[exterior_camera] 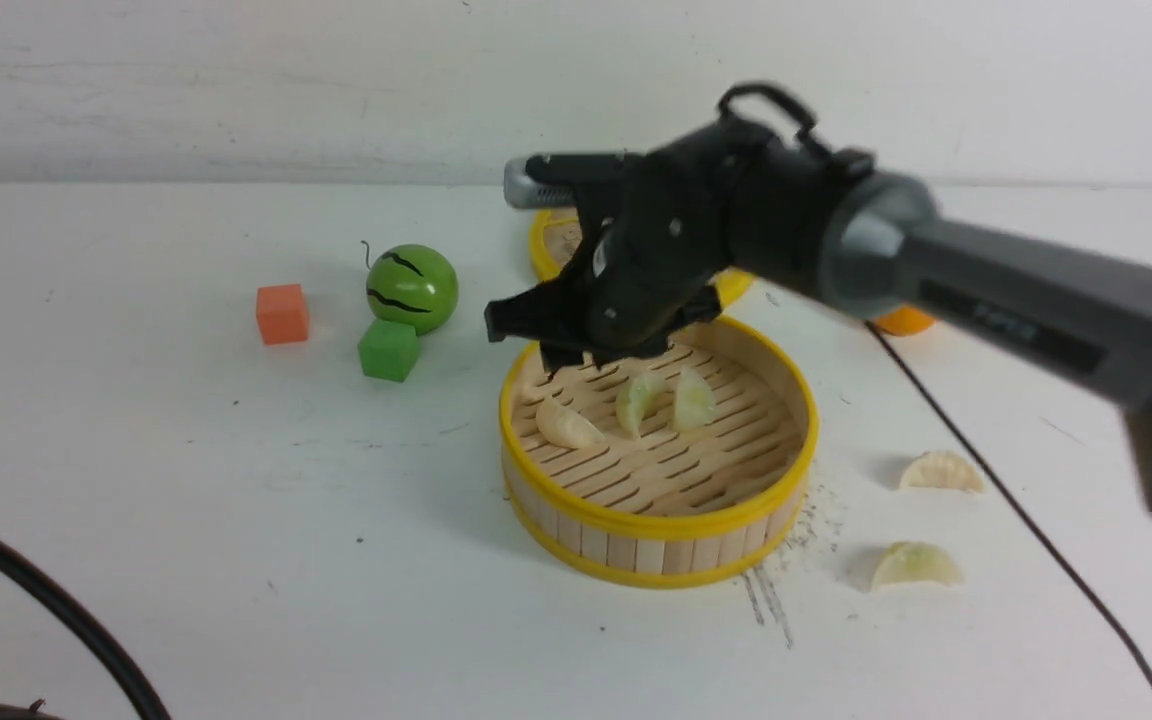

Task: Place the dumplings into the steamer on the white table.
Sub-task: 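Place the dumpling in the bamboo steamer basket with the right gripper, then reach for and grasp a dumpling lying on the table beside the steamer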

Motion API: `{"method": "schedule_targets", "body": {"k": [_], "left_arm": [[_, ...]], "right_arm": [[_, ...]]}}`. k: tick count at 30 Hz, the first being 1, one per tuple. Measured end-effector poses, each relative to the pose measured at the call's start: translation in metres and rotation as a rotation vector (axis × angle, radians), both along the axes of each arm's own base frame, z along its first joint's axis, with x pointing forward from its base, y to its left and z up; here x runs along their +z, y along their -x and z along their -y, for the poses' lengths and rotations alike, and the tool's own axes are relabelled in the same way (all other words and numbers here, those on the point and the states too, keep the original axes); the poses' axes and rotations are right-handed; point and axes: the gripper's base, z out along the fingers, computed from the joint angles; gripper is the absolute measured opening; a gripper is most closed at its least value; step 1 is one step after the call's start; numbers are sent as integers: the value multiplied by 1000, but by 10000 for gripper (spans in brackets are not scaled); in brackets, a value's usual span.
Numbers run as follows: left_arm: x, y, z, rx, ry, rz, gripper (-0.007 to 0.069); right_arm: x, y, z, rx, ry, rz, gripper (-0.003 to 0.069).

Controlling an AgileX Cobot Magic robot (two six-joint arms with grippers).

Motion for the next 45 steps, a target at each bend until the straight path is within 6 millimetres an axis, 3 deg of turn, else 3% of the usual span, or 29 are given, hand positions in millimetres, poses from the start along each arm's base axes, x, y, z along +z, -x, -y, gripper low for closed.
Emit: {"method": "schedule_targets", "body": {"k": [2, 3, 5, 8, 11, 13, 14, 16, 17, 23, 32, 35, 41, 45], "left_arm": [[0, 1, 1, -2, 6, -8, -14], [0, 1, 1, -2, 7, -8, -14], [0, 1, 1, -3, 8, -9, -14], [0, 1, 1, -3, 10, -10, -14], [0, 1, 1, -3, 11, -11, -13], [0, 1, 1, -4, 13, -11, -13], [0, 1, 1, -5, 17, -13, -13], [0, 1, 2, -5, 19, -15, -12], [0, 1, 2, -6, 20, -15, -11], [0, 2, 2, -8, 28, -20, -9], [0, 4, 5, -18, 63, -48, -5], [0, 4, 6, -19, 67, -50, -3], [0, 4, 6, -19, 67, -50, -3], [0, 4, 6, -19, 67, -50, 0]], "right_arm": [[34, 16, 14, 74, 77, 36, 428], [40, 20, 19, 98, 115, 33, 445], [75, 44, 45, 163, 219, 31, 496], [88, 64, 86, 180, 287, -13, 517], [70, 73, 128, 158, 277, -111, 521], [60, 75, 141, 161, 281, -143, 521], [40, 76, 158, 194, 285, -194, 522], [28, 76, 166, 220, 283, -217, 523], [8, 75, 176, 279, 280, -240, 523], [-54, 63, 177, 548, 348, -214, 524], [-112, 38, 176, 629, 436, -209, 520], [-115, 37, 176, 632, 443, -210, 491], [-113, 34, 176, 579, 427, -222, 203], [-92, 25, 172, 521, 395, -245, 209]]}}
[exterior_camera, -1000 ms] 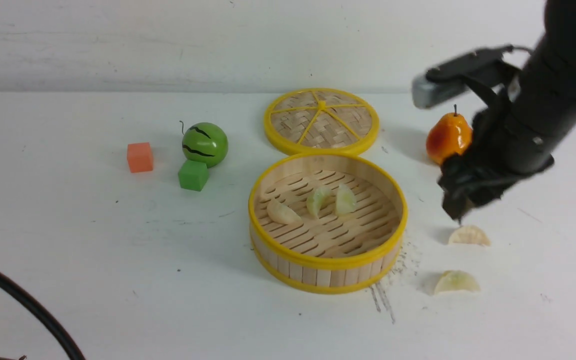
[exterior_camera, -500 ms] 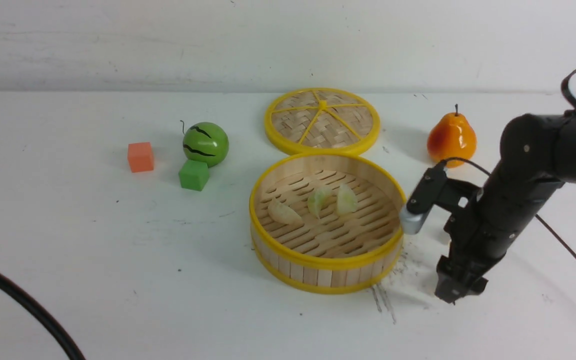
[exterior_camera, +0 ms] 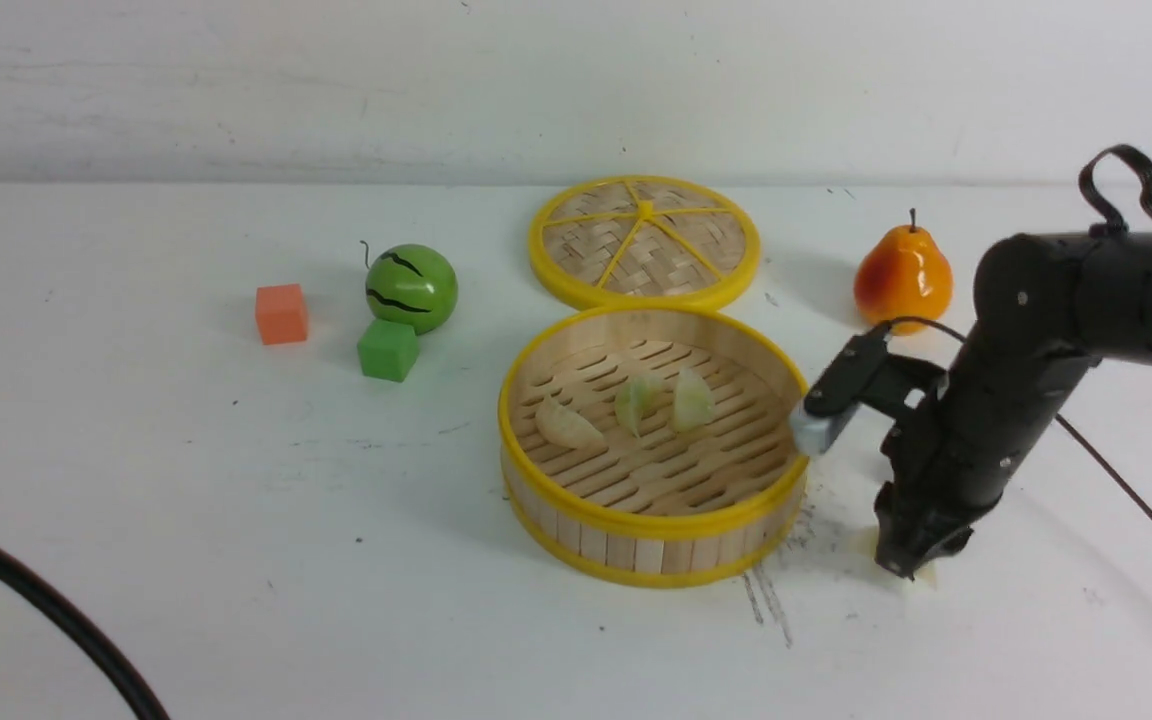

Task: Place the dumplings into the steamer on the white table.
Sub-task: 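Reach for and grasp a dumpling lying on the table beside the steamer, then place the dumpling in the bamboo steamer basket with the right gripper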

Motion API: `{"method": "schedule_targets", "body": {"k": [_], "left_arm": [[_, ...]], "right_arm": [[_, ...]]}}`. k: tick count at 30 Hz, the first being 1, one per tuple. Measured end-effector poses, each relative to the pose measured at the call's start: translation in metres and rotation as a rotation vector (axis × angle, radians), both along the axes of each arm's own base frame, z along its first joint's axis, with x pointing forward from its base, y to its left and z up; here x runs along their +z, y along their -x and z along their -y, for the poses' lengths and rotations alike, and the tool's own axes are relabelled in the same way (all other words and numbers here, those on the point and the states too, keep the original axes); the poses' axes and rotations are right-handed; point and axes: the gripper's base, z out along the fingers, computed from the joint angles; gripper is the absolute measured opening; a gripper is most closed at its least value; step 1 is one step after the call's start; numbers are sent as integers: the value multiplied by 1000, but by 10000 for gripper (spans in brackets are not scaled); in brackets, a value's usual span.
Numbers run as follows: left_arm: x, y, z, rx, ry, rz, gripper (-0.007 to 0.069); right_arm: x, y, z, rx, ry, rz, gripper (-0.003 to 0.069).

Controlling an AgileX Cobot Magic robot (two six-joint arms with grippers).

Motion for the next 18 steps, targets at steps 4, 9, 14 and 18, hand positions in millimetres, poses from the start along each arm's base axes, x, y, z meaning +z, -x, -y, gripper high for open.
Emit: {"method": "schedule_targets", "body": {"k": [4, 9, 14, 18], "left_arm": [[0, 0, 0, -8, -5, 4, 3], [0, 0, 0, -31, -20, 17, 4], [0, 0, 0, -44, -29, 25, 7], [0, 0, 0, -56, -38, 32, 13]], "right_arm": [[46, -10, -20, -55, -79, 57, 209], [105, -12, -77, -100, -215, 164, 209], [81, -11, -130, -157, -230, 122, 209], [33, -17, -149, -228, -171, 59, 209]]}}
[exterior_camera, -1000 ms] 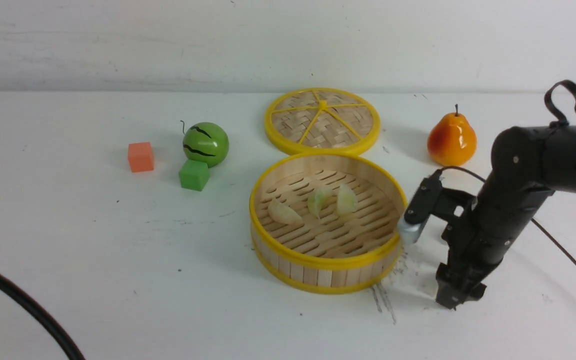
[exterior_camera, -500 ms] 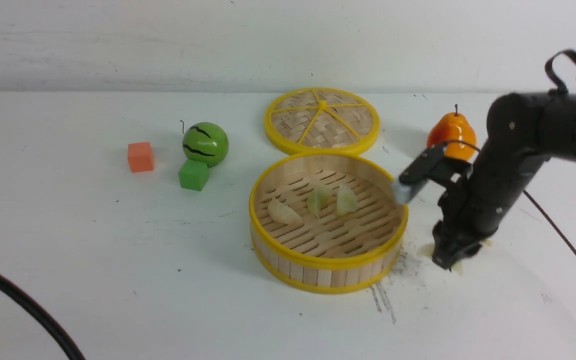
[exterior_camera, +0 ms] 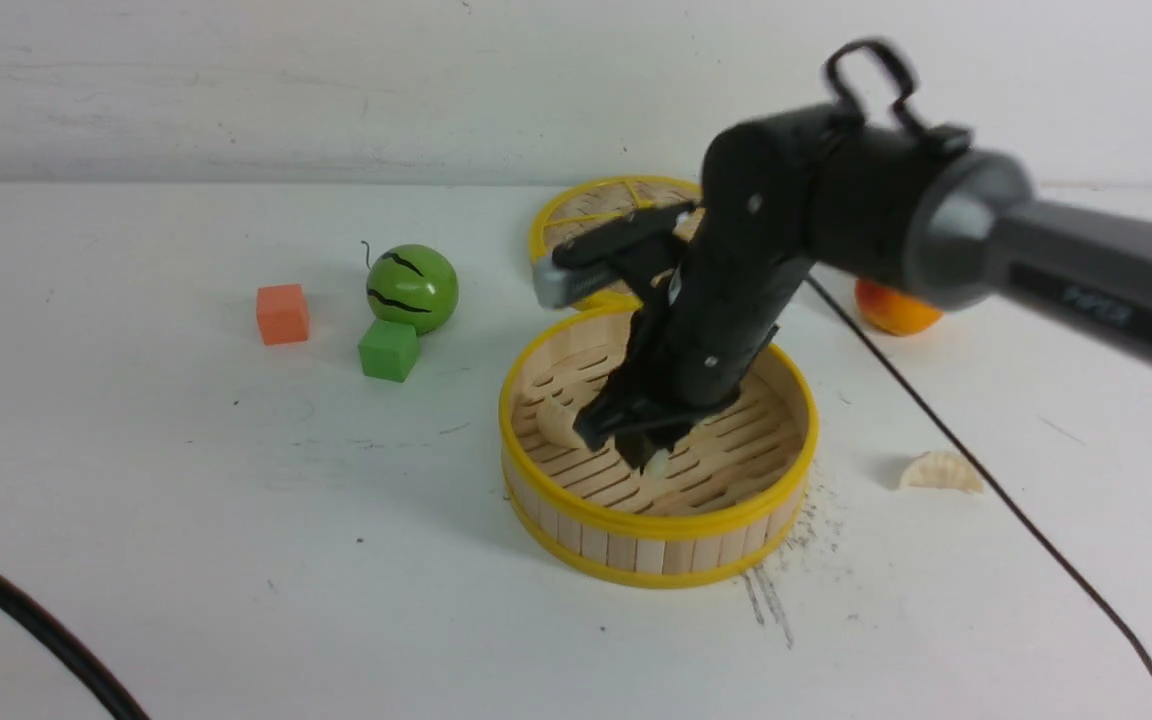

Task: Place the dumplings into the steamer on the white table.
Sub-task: 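Place the dumpling in the bamboo steamer basket with the right gripper, then reach for and grasp a dumpling lying on the table beside the steamer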

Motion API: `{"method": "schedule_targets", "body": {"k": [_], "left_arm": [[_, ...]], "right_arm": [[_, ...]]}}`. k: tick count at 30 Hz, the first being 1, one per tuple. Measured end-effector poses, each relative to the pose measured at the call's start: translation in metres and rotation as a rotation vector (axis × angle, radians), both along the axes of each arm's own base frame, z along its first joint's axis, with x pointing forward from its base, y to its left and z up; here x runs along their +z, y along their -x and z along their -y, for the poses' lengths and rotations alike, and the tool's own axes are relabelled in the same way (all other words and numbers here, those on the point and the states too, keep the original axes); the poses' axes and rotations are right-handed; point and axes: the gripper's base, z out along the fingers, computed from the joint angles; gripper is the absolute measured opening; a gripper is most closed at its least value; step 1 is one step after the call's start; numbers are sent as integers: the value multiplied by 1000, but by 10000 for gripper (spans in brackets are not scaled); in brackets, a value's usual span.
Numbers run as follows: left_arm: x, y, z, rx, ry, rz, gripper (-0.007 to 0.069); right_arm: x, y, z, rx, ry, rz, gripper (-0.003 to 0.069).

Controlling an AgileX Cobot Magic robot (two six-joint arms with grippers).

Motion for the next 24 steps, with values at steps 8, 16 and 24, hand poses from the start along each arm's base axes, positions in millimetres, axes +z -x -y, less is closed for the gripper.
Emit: {"method": "schedule_targets", "body": {"k": [8, 16, 24], "left_arm": [[0, 0, 0, -6, -5, 5, 20], [0, 0, 0, -8, -8, 5, 27], [0, 0, 0, -8, -6, 3, 30]], "right_arm": [[-20, -8, -6, -78, -4, -11, 257], [50, 3, 16, 33, 94, -22, 619], [74, -28, 125, 44, 118, 23, 636]]}}
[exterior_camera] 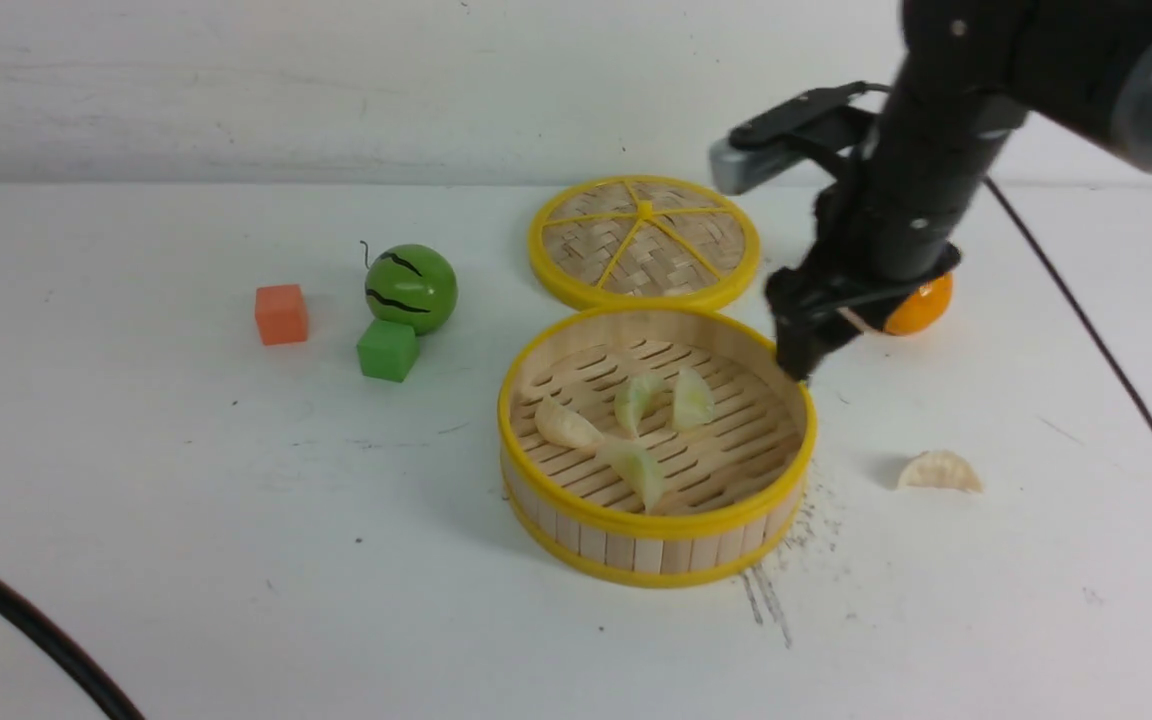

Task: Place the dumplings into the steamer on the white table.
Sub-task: 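Reach for and grasp a dumpling lying on the table beside the steamer, then place the dumpling in the bamboo steamer basket with the right gripper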

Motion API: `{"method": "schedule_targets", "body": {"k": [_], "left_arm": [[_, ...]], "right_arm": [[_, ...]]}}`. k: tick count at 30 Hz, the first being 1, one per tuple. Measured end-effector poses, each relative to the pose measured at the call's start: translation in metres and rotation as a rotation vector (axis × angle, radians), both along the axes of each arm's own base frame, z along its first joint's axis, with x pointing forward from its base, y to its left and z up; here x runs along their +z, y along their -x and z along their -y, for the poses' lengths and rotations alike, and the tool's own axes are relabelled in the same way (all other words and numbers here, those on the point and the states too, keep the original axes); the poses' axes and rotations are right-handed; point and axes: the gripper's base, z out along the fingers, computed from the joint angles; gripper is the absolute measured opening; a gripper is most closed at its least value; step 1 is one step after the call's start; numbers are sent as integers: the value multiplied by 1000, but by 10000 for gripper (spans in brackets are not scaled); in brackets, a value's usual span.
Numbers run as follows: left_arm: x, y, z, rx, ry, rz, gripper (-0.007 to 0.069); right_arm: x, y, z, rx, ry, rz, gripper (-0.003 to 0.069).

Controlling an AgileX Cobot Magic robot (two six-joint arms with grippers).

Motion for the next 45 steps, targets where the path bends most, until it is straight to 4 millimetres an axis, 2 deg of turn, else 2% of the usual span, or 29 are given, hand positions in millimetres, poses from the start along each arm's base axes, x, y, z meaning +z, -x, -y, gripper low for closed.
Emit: {"method": "schedule_targets", "body": {"k": [1, 2, 8, 12, 15, 18, 20, 23, 24, 25, 28, 30, 33, 36, 38, 40, 45], "left_arm": [[0, 0, 0, 0, 0, 0, 31], [0, 0, 0, 0, 0, 0, 32], [0, 0, 0, 0, 1, 0, 35], [0, 0, 1, -2, 7, -4, 37], [0, 1, 1, -4, 15, -12, 37], [0, 1, 1, -5, 16, -15, 37], [0, 1, 2, -6, 18, -16, 37], [0, 1, 2, -6, 20, -17, 38], [0, 1, 2, -6, 20, -17, 38], [0, 1, 2, -6, 20, -17, 38], [0, 1, 2, -6, 20, -17, 38], [0, 1, 2, -6, 19, -17, 39], [0, 1, 2, -12, 15, -13, 41], [0, 1, 1, -29, 4, -2, 47], [1, 3, 1, -40, 0, 9, 50], [0, 6, -1, -51, 8, 40, 52], [-13, 23, -13, -48, 56, 125, 57]], "right_arm": [[-3, -2, 6, 16, 10, -5, 625], [-12, -8, 25, 37, 32, -19, 597], [-56, -26, 69, 77, 63, -104, 508], [-90, -35, 79, 51, 45, -177, 491], [-113, -39, 76, 68, 20, -222, 490], [-125, -40, 70, 95, 23, -240, 475], [-126, -40, 67, 96, 32, -239, 436], [-126, -40, 66, 69, 77, -236, 265], [-126, -40, 65, 68, 77, -237, 265], [-126, -40, 65, 40, 92, -239, 187], [-119, -40, 64, 1, 99, -230, 202], [-99, -37, 56, -23, 94, -188, 201], [-59, -28, 40, -55, 60, -104, 201], [-11, -7, 6, -67, -40, -32, 201], [-2, 2, -12, -56, -83, -36, 201], [-1, 9, -31, -35, -119, -57, 201], [-23, 11, -61, -14, -152, -118, 201]]}}
